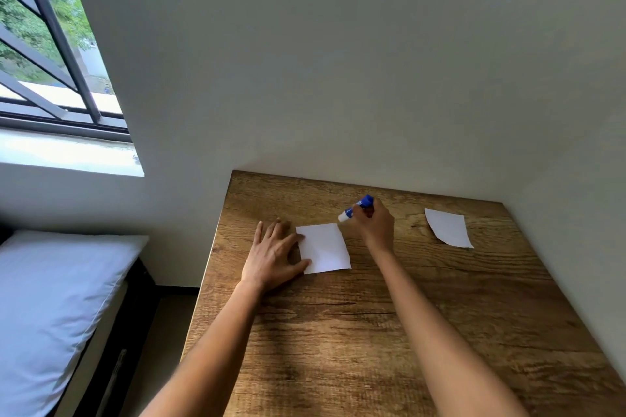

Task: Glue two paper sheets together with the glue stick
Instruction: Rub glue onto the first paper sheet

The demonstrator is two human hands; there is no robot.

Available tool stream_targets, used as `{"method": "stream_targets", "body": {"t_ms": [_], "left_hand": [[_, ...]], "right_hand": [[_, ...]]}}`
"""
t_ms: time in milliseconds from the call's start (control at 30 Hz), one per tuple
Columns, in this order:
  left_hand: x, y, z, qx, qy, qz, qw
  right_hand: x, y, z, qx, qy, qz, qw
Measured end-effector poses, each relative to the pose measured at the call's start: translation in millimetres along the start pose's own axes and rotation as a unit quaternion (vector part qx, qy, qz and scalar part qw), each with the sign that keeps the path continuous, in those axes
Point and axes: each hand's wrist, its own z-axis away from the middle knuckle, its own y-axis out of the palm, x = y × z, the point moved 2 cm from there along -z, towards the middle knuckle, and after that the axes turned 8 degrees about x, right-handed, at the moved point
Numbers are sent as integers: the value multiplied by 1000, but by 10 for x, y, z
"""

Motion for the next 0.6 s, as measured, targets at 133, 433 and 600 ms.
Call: {"method": "stream_targets", "body": {"t_ms": [133, 433, 600], "left_hand": [[14, -29, -17, 6, -2, 36, 999], [-13, -101, -79, 2, -28, 114, 993], [35, -153, -120, -27, -37, 120, 992]], "right_hand": [[-4, -83, 5, 5, -10, -10, 1000], [17, 32, -18, 72, -46, 16, 996], [18, 74, -57, 88, -54, 17, 995]]}}
